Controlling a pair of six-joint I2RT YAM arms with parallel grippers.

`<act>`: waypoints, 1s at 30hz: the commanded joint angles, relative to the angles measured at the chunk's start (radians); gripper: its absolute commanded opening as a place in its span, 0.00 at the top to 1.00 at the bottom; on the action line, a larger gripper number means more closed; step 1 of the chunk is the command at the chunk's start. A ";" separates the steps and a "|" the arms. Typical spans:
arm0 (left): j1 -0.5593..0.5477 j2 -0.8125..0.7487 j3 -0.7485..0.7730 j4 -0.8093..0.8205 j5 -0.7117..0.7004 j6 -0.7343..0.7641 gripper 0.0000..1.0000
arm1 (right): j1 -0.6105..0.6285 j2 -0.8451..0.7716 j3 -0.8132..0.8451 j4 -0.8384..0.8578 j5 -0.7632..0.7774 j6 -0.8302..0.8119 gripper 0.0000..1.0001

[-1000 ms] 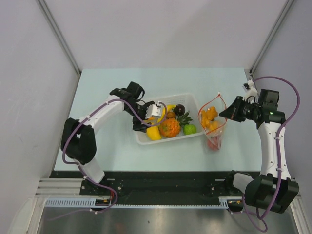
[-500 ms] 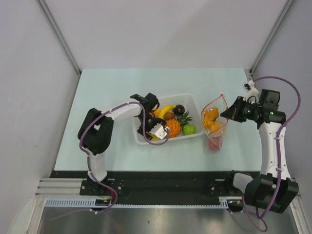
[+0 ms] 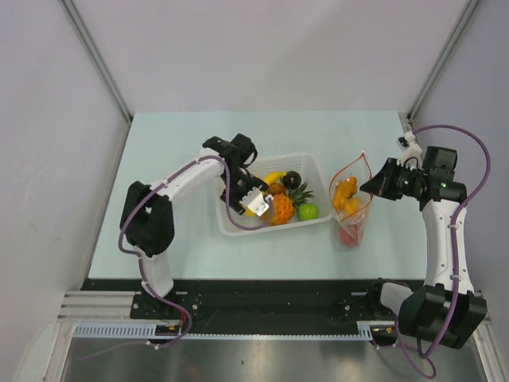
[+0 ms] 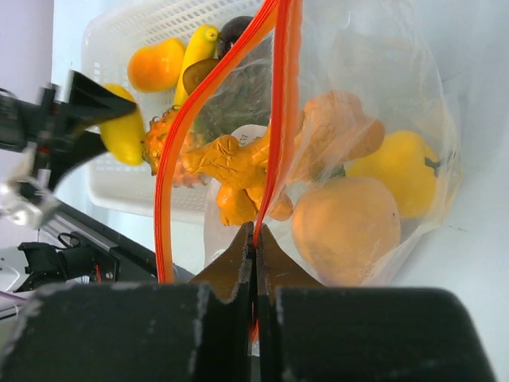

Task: Place the food in the zip-top bag and seal the zipper
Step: Pick up the fake fruit from the bin, then place the fake fruit in the zipper food storage bag.

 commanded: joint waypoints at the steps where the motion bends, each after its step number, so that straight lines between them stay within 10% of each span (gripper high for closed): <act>1: 0.029 -0.124 0.123 -0.140 0.066 0.044 0.59 | -0.005 -0.023 0.032 0.009 -0.011 -0.017 1.00; 6: 0.029 -0.090 0.429 -0.165 0.282 -0.173 0.64 | -0.003 -0.024 0.041 0.009 -0.011 -0.012 1.00; 11: -0.083 0.028 0.738 0.245 0.448 -1.229 0.59 | -0.003 -0.035 0.039 -0.003 0.017 -0.009 1.00; 16: -0.169 -0.066 0.406 1.074 0.390 -2.109 0.60 | -0.003 -0.059 0.038 -0.008 0.029 0.006 1.00; 19: -0.227 -0.090 0.237 1.315 0.239 -2.298 0.58 | -0.003 -0.070 0.032 -0.003 0.028 0.015 1.00; 30: -0.341 0.088 0.299 1.090 -0.097 -2.427 0.51 | -0.003 -0.076 0.023 0.009 0.002 0.041 1.00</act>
